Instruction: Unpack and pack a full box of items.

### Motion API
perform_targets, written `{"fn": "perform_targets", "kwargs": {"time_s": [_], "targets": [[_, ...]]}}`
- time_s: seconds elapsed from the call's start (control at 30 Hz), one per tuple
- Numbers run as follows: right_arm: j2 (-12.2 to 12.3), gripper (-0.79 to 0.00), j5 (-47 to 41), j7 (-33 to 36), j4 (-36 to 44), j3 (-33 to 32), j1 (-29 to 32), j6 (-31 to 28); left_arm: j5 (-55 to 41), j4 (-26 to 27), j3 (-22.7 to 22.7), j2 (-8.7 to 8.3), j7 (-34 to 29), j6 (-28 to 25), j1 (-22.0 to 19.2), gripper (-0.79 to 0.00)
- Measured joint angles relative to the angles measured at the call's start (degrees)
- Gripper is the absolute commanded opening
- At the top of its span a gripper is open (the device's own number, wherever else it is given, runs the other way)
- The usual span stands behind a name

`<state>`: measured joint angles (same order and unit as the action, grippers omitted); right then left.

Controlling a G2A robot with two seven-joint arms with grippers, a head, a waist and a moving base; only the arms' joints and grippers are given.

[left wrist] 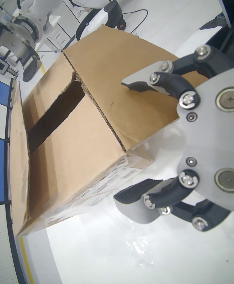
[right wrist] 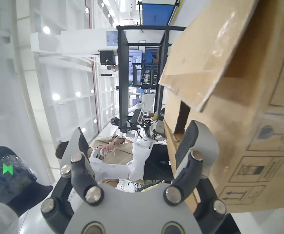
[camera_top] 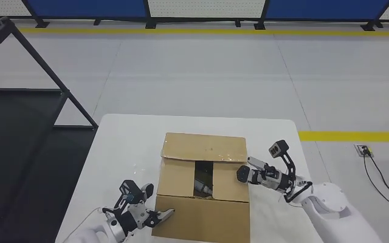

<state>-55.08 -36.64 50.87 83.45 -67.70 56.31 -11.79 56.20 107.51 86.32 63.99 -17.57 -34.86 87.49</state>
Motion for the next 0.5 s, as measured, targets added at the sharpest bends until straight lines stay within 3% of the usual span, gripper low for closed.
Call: {"fn": "perform_targets", "kwargs": {"time_s": [0.5], "targets": [[-1.8, 0.0, 2.1, -11.5, 0.6, 0.5, -1.8, -2.4, 0.4, 0.2, -0.2, -0.3, 2.3, 0.6, 1.0, 0.0]]}}
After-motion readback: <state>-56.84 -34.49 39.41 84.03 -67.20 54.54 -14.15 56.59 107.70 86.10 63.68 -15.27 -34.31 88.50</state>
